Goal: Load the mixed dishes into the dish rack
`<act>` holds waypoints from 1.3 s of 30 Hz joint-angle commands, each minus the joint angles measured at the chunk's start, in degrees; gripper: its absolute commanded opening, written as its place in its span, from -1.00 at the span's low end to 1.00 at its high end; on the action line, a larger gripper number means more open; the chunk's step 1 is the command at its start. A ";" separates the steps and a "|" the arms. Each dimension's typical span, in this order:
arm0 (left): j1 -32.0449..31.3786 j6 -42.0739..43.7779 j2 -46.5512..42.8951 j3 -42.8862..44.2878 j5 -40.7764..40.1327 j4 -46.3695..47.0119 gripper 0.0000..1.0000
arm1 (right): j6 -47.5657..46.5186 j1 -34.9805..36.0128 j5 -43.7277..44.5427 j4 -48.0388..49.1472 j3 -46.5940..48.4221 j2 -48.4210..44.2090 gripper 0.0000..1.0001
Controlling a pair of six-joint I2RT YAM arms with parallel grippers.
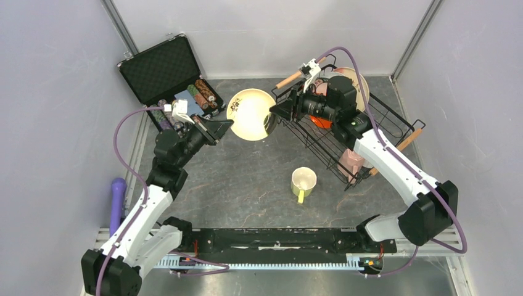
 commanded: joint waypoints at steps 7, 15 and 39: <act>0.13 -2.23 -1.16 0.96 2.35 3.26 -0.17 | -4.01 0.38 8.80 -1.14 0.47 -3.93 -1.00; 0.05 0.62 -2.64 -0.03 3.10 -0.34 0.37 | -16.19 0.19 30.86 -6.56 3.95 -8.80 -1.00; -0.34 5.34 -4.92 -0.33 1.21 -4.75 0.28 | -51.09 -1.54 59.03 0.03 -10.03 -4.98 -1.00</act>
